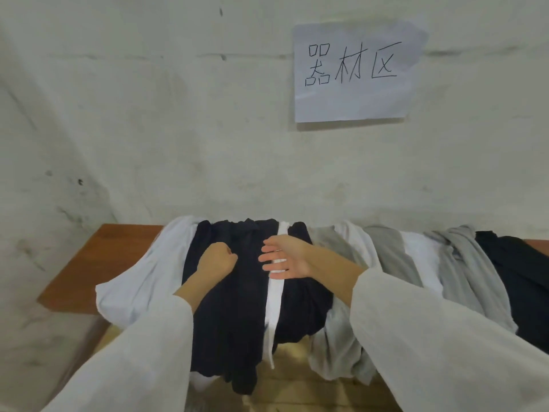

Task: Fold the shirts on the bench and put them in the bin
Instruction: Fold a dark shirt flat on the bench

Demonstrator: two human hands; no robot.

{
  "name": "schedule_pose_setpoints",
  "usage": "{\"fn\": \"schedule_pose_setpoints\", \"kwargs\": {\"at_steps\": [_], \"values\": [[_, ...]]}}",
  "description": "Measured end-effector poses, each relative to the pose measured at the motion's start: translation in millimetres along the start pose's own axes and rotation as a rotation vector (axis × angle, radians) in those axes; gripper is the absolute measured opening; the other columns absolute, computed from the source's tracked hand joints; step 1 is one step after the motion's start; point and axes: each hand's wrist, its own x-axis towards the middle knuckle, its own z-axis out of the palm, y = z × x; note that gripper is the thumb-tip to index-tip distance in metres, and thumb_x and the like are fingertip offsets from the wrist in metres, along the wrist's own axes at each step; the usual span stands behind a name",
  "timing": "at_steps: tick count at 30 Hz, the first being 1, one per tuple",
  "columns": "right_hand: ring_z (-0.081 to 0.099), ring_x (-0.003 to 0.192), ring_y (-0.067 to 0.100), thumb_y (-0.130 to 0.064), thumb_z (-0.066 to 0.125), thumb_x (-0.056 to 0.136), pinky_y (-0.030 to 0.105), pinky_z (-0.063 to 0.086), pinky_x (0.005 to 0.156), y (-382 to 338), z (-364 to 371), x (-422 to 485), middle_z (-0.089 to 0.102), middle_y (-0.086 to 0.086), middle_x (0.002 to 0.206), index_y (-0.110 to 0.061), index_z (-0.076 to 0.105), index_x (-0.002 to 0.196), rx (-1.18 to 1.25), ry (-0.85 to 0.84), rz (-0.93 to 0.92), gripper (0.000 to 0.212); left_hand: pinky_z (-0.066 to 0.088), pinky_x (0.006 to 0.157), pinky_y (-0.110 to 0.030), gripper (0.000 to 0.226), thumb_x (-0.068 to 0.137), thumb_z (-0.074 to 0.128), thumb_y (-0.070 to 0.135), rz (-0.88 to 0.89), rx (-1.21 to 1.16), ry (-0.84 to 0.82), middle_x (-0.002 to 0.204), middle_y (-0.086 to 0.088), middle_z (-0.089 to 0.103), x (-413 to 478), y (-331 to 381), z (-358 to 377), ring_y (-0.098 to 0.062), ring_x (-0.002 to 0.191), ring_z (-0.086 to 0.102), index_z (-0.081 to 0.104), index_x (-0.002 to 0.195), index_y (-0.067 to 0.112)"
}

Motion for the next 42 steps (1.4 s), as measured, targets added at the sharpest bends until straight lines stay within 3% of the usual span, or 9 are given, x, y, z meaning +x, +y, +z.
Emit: {"fn": "schedule_pose_setpoints", "kwargs": {"at_steps": [4,8,11,16,19,23,27,35,42], "values": [[0.059,0.108,0.024,-0.025,0.055,0.094,0.036,0.052,0.088,0.6,10.2,38.7,0.060,0.006,0.116,-0.008,0.053,0.125,-0.010,0.072,-0.047,0.035,0.044,0.080,-0.034,0.028,0.093,0.052,0.019,0.014,0.061,0.025,0.115,-0.013,0.051,22.9,-19.7,3.8,-0.028,0.098,0.056,0.058,0.114,0.002],[0.059,0.097,0.022,-0.022,0.054,0.095,0.033,0.051,0.078,-2.3,18.8,71.1,0.056,0.008,0.122,-0.005,0.050,0.129,-0.028,0.112,-0.039,0.038,0.046,0.072,-0.037,0.018,0.088,0.063,0.027,-0.015,-0.129,0.008,0.075,-0.001,0.055,44.5,-23.3,6.4,-0.020,0.074,0.055,0.054,0.080,0.013],[0.061,0.077,0.016,-0.023,0.054,0.095,0.027,0.052,0.066,-5.6,19.0,89.9,0.060,0.006,0.099,-0.004,0.051,0.125,-0.036,0.163,-0.038,0.035,0.043,0.070,-0.029,0.010,0.083,0.068,0.015,-0.060,-0.198,-0.004,0.076,0.003,0.057,63.4,-23.5,8.6,-0.016,0.075,0.055,0.058,0.082,0.014],[0.057,0.069,0.012,-0.020,0.056,0.092,0.023,0.049,0.064,-7.9,10.2,121.8,0.055,-0.002,0.079,-0.016,0.047,0.117,-0.373,0.493,-0.455,0.026,0.033,0.053,-0.026,0.013,0.077,0.042,0.003,-0.516,-1.037,-0.038,0.061,-0.005,0.044,79.6,-13.1,-5.4,-0.022,0.055,0.042,0.043,0.067,0.010],[0.057,0.060,0.011,-0.026,0.051,0.096,0.026,0.050,0.058,-15.3,15.1,124.1,0.061,0.002,0.074,-0.011,0.058,0.099,-0.380,0.418,-0.557,0.017,0.043,0.058,-0.031,0.013,0.083,0.043,0.015,-0.637,-1.294,-0.143,0.073,-0.010,0.055,80.1,-16.7,-18.6,-0.024,0.065,0.052,0.053,0.076,0.010],[0.068,0.070,0.028,-0.060,0.034,0.095,0.032,0.058,0.059,-23.5,33.2,116.4,0.070,0.020,0.092,0.002,0.063,0.106,-0.109,0.061,-0.152,0.069,0.049,0.067,-0.033,0.021,0.092,0.052,0.022,-0.465,-1.179,-0.360,0.075,-0.011,0.067,70.4,1.8,-30.6,-0.024,0.071,0.061,0.065,0.087,0.006],[0.065,0.095,0.030,-0.075,0.035,0.085,0.041,0.056,0.078,-23.0,26.5,116.6,0.066,0.016,0.108,-0.006,0.058,0.115,0.449,-0.083,-0.018,0.079,0.051,0.072,-0.034,0.027,0.088,0.051,0.009,-0.189,-1.117,-0.317,0.094,-0.015,0.069,56.5,33.1,-24.2,-0.027,0.083,0.064,0.065,0.110,0.015],[0.061,0.085,0.018,-0.024,0.056,0.092,0.032,0.050,0.082,-23.2,-26.6,74.0,0.061,0.004,0.093,-0.014,0.059,0.092,0.582,-0.001,-0.156,0.011,0.051,0.089,-0.034,0.025,0.091,0.053,0.005,0.108,-0.777,-0.428,0.104,-0.012,0.070,28.1,67.6,-40.5,-0.024,0.097,0.065,0.066,0.112,0.009],[0.061,0.085,0.022,-0.019,0.046,0.092,0.035,0.050,0.078,-35.6,-81.8,-7.5,0.062,0.005,0.089,-0.012,0.054,0.082,0.658,0.020,-0.284,0.015,0.055,0.079,-0.030,0.024,0.091,0.043,0.000,0.061,-0.523,-0.638,0.102,-0.014,0.067,-15.9,131.3,-59.4,-0.024,0.086,0.065,0.062,0.104,0.004]]}}
